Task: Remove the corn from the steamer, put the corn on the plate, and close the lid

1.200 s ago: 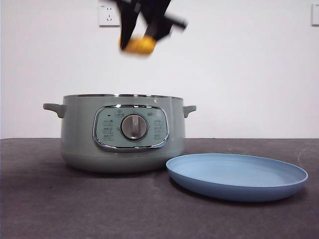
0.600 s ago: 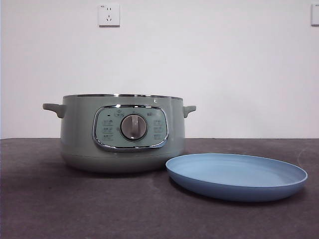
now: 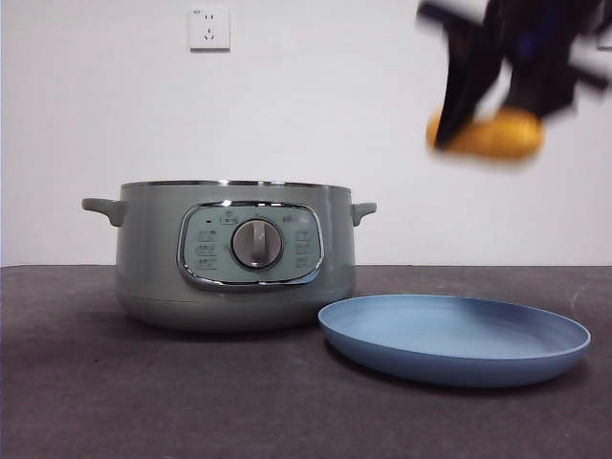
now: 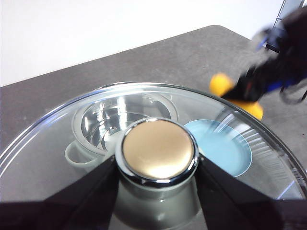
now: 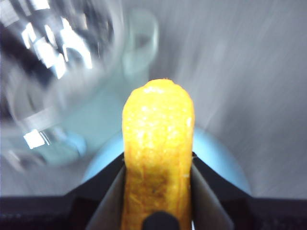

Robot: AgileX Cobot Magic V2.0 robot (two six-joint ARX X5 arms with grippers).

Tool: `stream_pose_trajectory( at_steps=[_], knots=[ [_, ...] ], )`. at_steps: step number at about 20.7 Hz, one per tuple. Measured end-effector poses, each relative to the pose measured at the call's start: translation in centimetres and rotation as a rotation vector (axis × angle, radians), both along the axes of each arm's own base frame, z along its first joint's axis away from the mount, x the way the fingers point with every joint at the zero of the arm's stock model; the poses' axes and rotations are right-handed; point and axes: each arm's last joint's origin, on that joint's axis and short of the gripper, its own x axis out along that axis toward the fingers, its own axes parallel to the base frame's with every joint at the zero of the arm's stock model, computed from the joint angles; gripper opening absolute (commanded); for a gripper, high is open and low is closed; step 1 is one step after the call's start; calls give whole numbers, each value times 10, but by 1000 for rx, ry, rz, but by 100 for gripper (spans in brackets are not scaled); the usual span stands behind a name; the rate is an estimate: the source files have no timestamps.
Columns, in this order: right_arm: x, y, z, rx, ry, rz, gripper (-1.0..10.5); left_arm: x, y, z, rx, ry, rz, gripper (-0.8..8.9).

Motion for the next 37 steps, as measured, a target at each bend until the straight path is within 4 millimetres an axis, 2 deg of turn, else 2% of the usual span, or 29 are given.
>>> stream_pose_trajectory(
  at_steps=[1, 3, 7, 10, 12, 17, 21, 22, 23, 25, 26, 31, 32, 34, 37],
  knots=[
    [2, 1, -21, 4, 33, -15, -13, 0, 0, 0, 0, 0, 0, -8],
    [9, 5, -46, 7, 75, -32, -12, 0, 0, 0, 0, 0, 0, -8],
    [28, 15, -83, 6, 154, -40, -12, 0, 0, 0, 0, 0, 0, -8],
    [34, 20, -107, -21, 225, -46, -12, 0, 0, 0, 0, 0, -1, -8],
    [35, 23, -116, -35, 251, -44, -12, 0, 0, 0, 0, 0, 0, -8],
    [34, 24, -117, -55, 253, -57, -12, 3, -1, 0, 2, 5, 0, -8],
    [33, 23, -118, -60, 263, -61, 7, 14, -6, 4, -10, -21, -1, -8],
    [33, 23, -118, -61, 263, -60, 40, 18, -8, 4, -10, -21, 0, -8],
    [33, 23, -118, -61, 263, -60, 159, 22, -10, 4, -9, -19, 0, -8],
    [32, 23, -118, -62, 266, -61, 480, 31, -14, 3, -4, -7, -1, -8],
    [32, 23, -118, -62, 266, -61, 574, 39, -17, 3, -4, -1, -2, -8],
    [30, 22, -114, -64, 269, -60, 567, 76, -35, 2, -20, -2, -19, -8],
    [28, 21, -109, -63, 266, -59, 568, 86, -39, 0, -20, 3, -21, -8],
    [20, 17, -87, -40, 214, -50, 567, 105, -48, -4, -15, 14, -21, -8],
    [-4, 4, -39, 10, 99, -35, 567, 134, -61, -13, -7, 19, -24, -8]
  ],
)
